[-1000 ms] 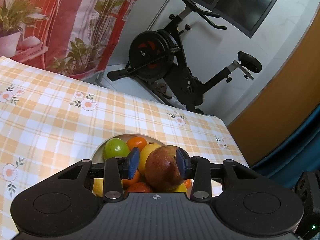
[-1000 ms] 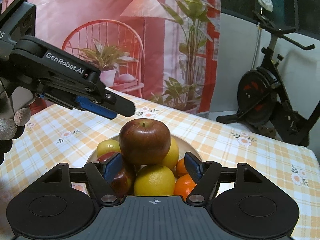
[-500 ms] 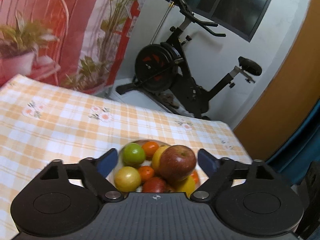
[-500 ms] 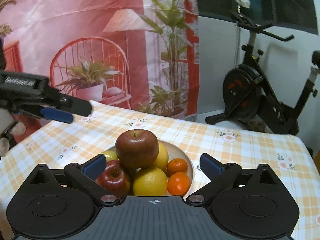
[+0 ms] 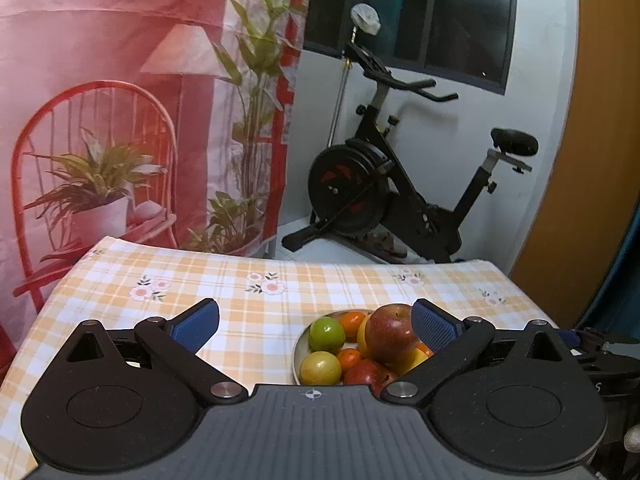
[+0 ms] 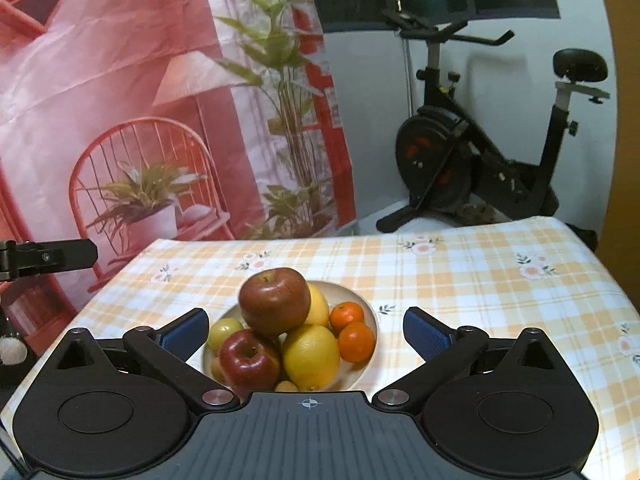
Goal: Organize fruits
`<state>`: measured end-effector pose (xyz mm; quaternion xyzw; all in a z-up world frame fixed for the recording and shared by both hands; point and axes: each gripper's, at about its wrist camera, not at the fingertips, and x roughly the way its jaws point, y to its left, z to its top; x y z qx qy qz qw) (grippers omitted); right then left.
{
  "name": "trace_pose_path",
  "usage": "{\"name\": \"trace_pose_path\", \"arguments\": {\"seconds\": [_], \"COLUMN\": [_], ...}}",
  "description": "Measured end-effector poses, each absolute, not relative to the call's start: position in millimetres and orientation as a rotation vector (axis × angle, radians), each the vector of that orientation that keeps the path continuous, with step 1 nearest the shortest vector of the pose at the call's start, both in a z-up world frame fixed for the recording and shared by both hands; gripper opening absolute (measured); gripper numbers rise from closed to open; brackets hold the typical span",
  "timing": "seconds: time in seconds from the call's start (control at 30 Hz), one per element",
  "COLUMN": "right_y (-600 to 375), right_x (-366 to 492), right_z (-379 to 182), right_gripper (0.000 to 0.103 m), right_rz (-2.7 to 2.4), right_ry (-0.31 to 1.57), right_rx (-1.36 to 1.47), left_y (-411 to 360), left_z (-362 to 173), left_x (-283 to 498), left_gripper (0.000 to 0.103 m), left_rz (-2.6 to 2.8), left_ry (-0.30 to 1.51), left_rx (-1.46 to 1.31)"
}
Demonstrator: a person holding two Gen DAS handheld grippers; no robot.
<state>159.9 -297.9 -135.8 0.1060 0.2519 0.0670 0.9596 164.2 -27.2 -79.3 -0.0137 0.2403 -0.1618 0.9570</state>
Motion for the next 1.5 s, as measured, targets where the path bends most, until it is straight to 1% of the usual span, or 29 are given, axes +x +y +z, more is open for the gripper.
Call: {"name": "trace_pose_path", "arguments": {"seconds": [0.37, 0.67, 1.13, 1.5], "right_y": [-282, -277, -271, -271], "right_x": [118, 89, 60, 58], "right_z": [-102, -75, -51, -48], "right_gripper": [0.103, 0.103, 0.103, 0.103], "right_rz": [0.087, 0.052, 0.031, 0.05], "right_ry": [0.45, 0.43, 0.393, 0.413], "right_rx": [0.189, 0.181, 0.151, 0.164], "left_y": [-15, -20, -20, -19], "left_z": [-58, -41, -32, -30], "left_x": [113, 77, 53, 49], "left_gripper": [0.103, 0.103, 0.103, 0.103], "left_rz": [-0.283, -0.239, -0.228, -0.214], "left_ry": [0.433, 0.385, 0.36, 0.37], "left_rx": [-0.043, 0.05, 0.062, 0.063]}}
